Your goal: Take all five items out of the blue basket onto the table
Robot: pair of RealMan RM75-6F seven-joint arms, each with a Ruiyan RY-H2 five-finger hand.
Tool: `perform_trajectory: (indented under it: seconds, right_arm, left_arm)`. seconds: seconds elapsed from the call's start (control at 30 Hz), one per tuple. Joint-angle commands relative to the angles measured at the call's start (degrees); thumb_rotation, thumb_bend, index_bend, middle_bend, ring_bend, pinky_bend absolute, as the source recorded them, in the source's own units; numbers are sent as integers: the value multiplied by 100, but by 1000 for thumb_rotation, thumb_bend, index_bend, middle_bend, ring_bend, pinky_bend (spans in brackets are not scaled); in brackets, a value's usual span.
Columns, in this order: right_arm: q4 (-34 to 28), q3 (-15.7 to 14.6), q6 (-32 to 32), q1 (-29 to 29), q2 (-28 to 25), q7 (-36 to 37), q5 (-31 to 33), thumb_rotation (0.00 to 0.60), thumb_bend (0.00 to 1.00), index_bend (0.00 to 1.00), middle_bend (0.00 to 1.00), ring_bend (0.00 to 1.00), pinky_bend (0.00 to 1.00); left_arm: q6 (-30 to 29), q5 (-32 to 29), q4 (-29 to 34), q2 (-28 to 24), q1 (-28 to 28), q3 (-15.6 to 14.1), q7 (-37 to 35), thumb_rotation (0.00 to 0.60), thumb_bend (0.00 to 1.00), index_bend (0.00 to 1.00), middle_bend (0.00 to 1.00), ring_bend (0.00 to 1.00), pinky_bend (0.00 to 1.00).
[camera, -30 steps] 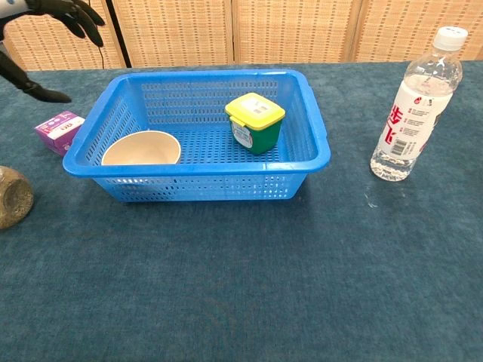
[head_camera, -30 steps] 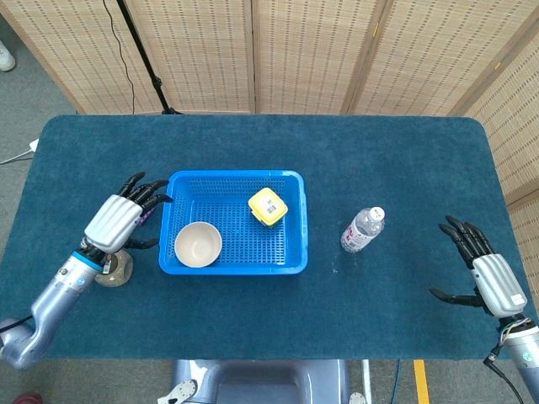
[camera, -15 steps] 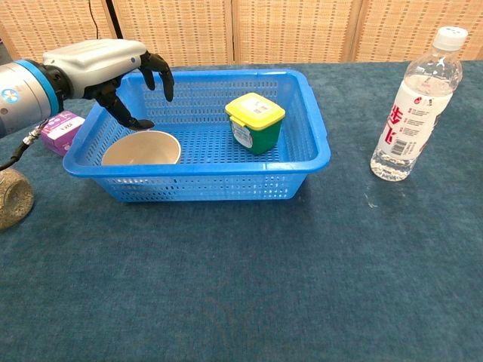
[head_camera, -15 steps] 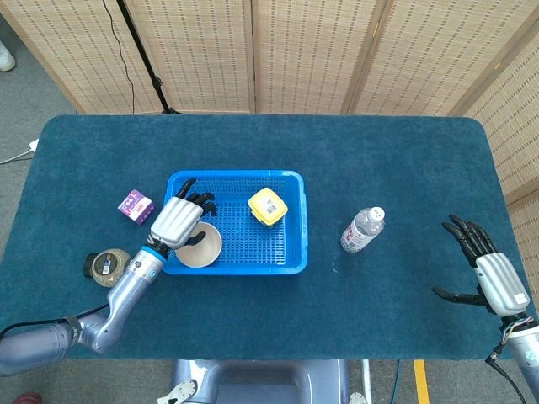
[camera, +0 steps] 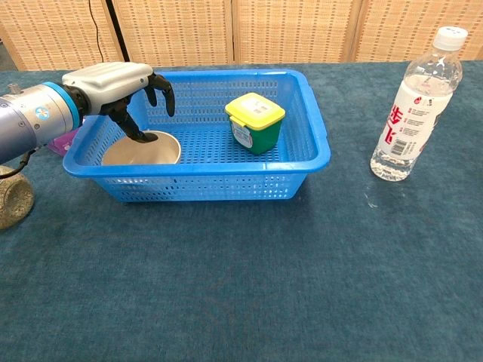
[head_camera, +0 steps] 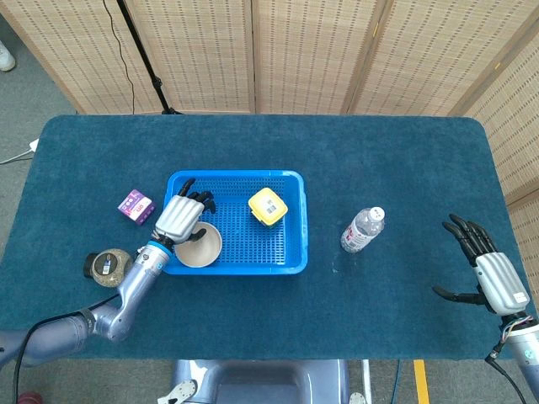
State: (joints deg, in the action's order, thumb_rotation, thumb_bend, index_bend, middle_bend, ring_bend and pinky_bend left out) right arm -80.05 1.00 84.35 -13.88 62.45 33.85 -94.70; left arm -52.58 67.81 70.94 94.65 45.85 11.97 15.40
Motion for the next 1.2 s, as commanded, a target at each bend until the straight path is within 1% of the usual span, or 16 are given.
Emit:
perform_trajectory:
  seconds: [0.03,0.17,0.43,0.6,0.73,0.83,0.9,1.03,1.2]
  right_arm:
    - [-1,-1,2,2,2,-10,-1,600,0,0,0,0,0]
    - [2,6,0,9,1,-15,23,600,0,0,0,0,0]
    - [27,3,-28,-5,10,-8,19,600,0,0,0,0,0]
    - [37,1,-46,-12,17,-12,21,600,0,0,0,0,0]
    - [45,7,-54,-13,18,-3,36,600,0,0,0,0,0]
    - [52,4,-67,-19,19,1,33,600,0,0,0,0,0]
    - [53,2,-67,-22,20,5,26,600,0,0,0,0,0]
    - [54,1,-58,-19,18,10,22,600,0,0,0,0,0]
    - [47,-4,-50,-16,15,9,10,600,0,0,0,0,0]
  left_arm:
    - [78,-42,-95,88,52,-1,-15,600,255,428,273,300,3]
    - [216,-91,-258,232,143,-8,11,600,254,424,273,297,3]
    - [260,-162,-475,385,200,-1,66,600,256,423,273,297,3]
    - [364,-247,-602,478,242,-5,89,600,302,428,274,301,3]
    - [402,-266,-633,528,257,-17,82,600,358,502,331,350,3]
    - [410,-284,-656,542,262,-29,117,600,392,575,398,396,3]
    - [397,-297,-653,546,260,-23,124,600,432,619,438,426,3]
    - [298,-268,-649,554,245,-18,140,600,498,673,484,468,8]
    - [186,-238,-590,538,237,15,146,600,504,690,500,483,17]
